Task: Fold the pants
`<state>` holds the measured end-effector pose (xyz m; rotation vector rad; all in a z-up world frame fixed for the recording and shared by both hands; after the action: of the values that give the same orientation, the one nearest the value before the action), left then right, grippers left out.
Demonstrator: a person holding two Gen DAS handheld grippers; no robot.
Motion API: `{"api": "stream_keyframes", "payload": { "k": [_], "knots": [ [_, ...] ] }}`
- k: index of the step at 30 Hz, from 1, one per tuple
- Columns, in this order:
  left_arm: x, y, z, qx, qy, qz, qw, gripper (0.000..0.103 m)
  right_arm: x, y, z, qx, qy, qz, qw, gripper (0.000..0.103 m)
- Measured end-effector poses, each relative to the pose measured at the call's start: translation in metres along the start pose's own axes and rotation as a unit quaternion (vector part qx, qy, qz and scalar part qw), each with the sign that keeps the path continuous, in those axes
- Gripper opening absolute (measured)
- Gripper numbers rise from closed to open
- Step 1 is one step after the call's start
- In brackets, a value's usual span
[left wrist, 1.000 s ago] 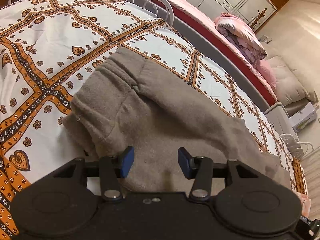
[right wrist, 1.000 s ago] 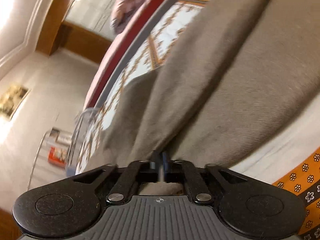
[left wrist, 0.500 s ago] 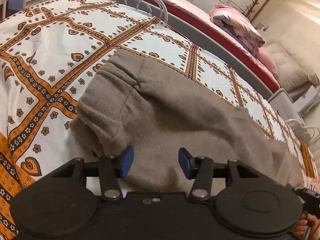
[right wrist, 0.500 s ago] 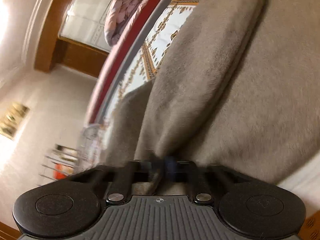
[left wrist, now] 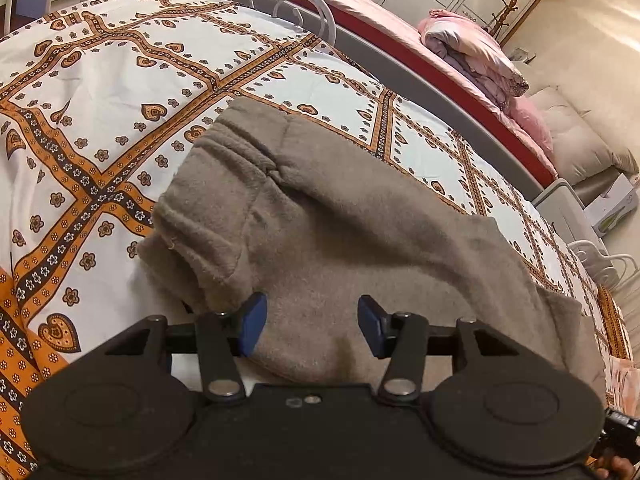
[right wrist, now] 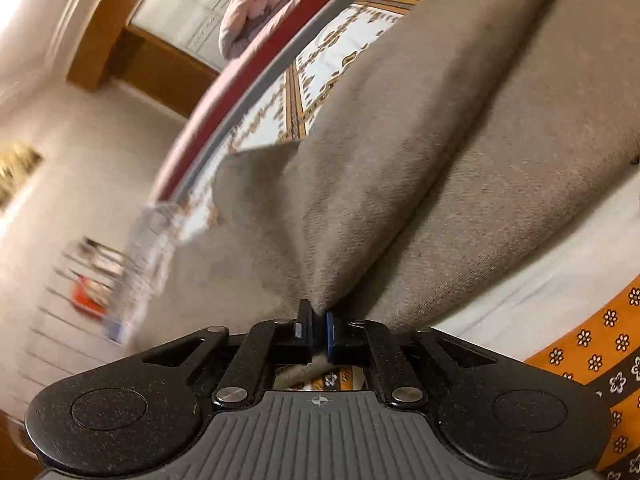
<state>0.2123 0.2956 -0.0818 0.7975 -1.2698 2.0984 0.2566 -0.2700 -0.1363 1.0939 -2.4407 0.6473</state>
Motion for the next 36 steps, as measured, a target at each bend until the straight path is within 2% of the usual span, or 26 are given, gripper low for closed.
{"api": "stream_keyframes", "payload": {
  "k": [1,2,4,7,10,17,19,26,27,28,32,35,36],
  "knots": [
    [0.0,0.0,0.0,0.0,0.002,0.0,1.0,0.042,0.004,-0.003,0.001,-0.009,-0.005,0.003,1.0,0.014],
    [0.0,0.0,-0.001,0.0,0.003,0.001,1.0,0.042,0.01,-0.007,0.001,-0.008,-0.004,0.017,1.0,0.016],
    [-0.001,-0.001,-0.002,0.004,0.004,0.001,1.0,0.042,0.019,-0.019,0.005,-0.011,-0.001,0.043,0.999,0.016],
    [-0.002,-0.001,0.0,-0.001,0.001,-0.001,1.0,0.046,0.023,-0.033,0.023,-0.048,0.003,0.062,0.997,0.017],
    [-0.003,-0.001,0.003,-0.013,-0.005,-0.003,0.9999,0.048,0.02,-0.051,0.041,-0.098,-0.014,0.085,0.991,0.017],
    [-0.001,0.001,0.002,-0.02,-0.002,-0.002,0.9998,0.048,0.01,-0.076,0.04,-0.113,-0.027,0.087,0.989,0.016],
    [-0.001,0.001,0.002,-0.02,-0.001,-0.002,0.9998,0.048,0.012,-0.077,0.037,-0.098,-0.021,0.087,0.991,0.011],
    [-0.002,0.001,0.002,-0.019,-0.002,-0.002,0.9998,0.048,0.049,-0.07,0.016,-0.05,-0.031,0.121,0.991,0.007],
    [-0.002,0.001,0.003,-0.019,-0.003,-0.002,0.9998,0.048,0.056,-0.069,0.011,-0.04,-0.03,0.127,0.991,0.001],
    [-0.002,0.001,0.003,-0.02,-0.003,-0.002,0.9998,0.048,0.062,-0.069,0.006,-0.033,-0.03,0.129,0.991,0.001],
    [-0.002,0.001,0.003,-0.022,-0.005,-0.003,0.9997,0.048,0.068,-0.063,0.012,-0.029,-0.002,0.104,0.994,0.001],
    [-0.002,0.001,0.004,-0.023,-0.007,-0.003,0.9997,0.049,0.062,-0.067,0.033,-0.094,-0.014,0.101,0.99,0.003],
    [-0.002,0.0,0.005,-0.023,-0.008,-0.003,0.9997,0.049,0.058,-0.069,0.039,-0.11,-0.014,0.1,0.989,0.009]
  ]
}}
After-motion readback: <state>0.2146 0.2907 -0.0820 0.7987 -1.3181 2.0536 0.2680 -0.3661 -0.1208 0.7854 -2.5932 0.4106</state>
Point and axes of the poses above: each gripper's, at about its wrist camera, not at the fingertips, and x roughly against the way its jaws point, z to its right, y to its underside, the point moved 4 cm from there along -x, roughly the way its jaws point, and after that the axes turned 5 degrees about -x, right-handed, at the moved point
